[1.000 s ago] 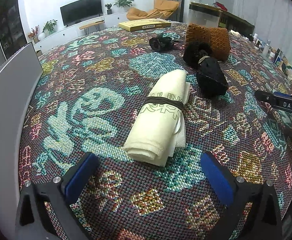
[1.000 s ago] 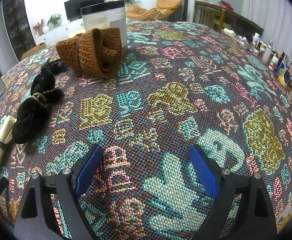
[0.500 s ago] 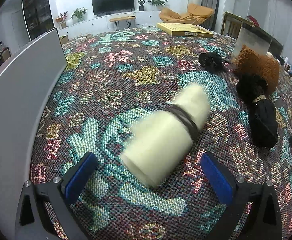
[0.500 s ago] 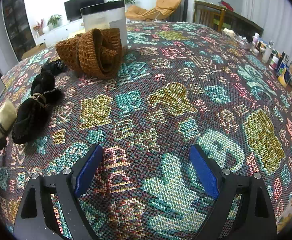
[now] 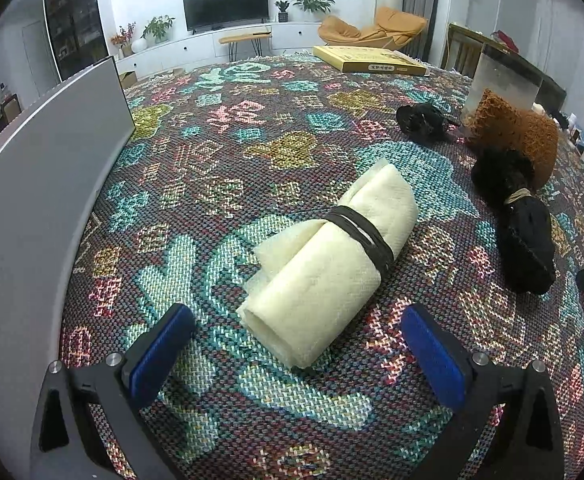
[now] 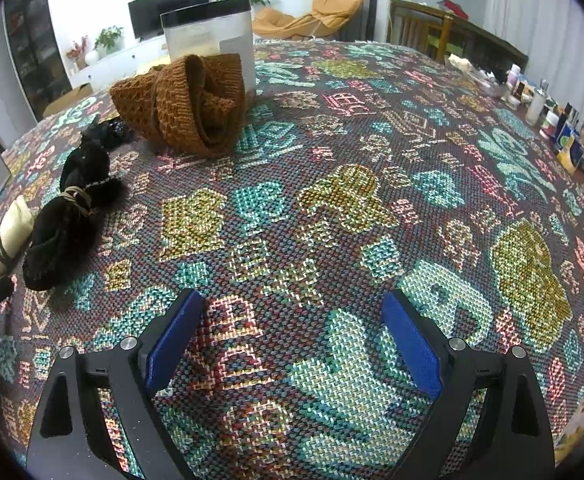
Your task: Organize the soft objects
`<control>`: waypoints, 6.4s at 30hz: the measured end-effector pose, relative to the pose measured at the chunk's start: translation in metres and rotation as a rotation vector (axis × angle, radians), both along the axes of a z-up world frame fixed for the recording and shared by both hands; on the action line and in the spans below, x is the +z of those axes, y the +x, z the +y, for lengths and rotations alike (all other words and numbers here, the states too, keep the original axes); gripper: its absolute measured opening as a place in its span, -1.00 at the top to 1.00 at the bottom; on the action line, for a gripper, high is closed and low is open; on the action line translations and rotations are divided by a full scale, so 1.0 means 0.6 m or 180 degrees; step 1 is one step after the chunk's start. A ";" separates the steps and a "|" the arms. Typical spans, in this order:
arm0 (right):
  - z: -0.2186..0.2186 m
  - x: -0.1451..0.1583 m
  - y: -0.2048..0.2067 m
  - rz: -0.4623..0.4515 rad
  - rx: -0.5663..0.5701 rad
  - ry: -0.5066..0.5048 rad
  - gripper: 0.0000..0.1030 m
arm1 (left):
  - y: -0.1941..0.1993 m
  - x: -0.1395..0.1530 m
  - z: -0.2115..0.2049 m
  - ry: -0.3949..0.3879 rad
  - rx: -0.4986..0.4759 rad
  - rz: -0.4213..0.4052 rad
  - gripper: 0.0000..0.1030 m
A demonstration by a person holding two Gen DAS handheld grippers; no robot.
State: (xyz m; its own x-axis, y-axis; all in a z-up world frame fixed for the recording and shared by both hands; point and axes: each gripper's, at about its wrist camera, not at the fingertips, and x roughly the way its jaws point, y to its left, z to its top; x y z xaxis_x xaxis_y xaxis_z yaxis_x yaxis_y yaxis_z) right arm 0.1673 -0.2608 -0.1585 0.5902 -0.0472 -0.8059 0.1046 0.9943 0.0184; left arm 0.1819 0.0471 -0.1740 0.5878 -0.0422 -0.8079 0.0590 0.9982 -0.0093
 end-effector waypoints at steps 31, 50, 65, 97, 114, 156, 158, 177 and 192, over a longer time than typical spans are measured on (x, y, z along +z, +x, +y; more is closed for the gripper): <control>-0.123 0.050 0.064 -0.0206 0.0142 0.2143 0.60 | -0.009 0.002 -0.002 0.0001 -0.0003 -0.0001 -1.00; -0.020 0.056 0.075 -0.0192 0.0962 -0.0016 -0.60 | -0.009 0.002 -0.002 -0.0001 -0.0006 -0.0001 -1.00; -0.140 0.050 0.299 -0.0401 -0.0063 0.0078 0.01 | -0.009 0.002 -0.001 0.0000 0.0006 -0.0004 -1.00; -0.061 -0.004 0.077 -0.0059 -0.0065 -0.0182 -0.72 | -0.009 0.002 -0.002 -0.0002 0.0012 -0.0006 -1.00; -0.066 -0.001 0.076 -0.0048 -0.0084 -0.0108 -0.74 | -0.009 0.002 -0.002 -0.0002 0.0012 -0.0006 -1.00; -0.086 0.011 0.100 0.0205 0.0247 0.0061 -0.76 | 0.027 0.013 -0.015 0.0282 -0.0193 0.0356 -1.00; -0.117 0.058 0.120 0.0010 0.0265 0.0073 -0.76 | 0.031 0.021 -0.030 0.0546 -0.0341 0.0259 -1.00; -0.159 0.041 0.421 0.0396 0.0255 0.0152 -0.29 | 0.080 0.046 0.004 -0.0410 -0.0334 0.0264 0.17; 0.248 0.383 0.167 -0.0186 0.1825 0.0667 -0.35 | -0.124 0.283 0.292 -0.0815 0.0409 -0.0431 0.15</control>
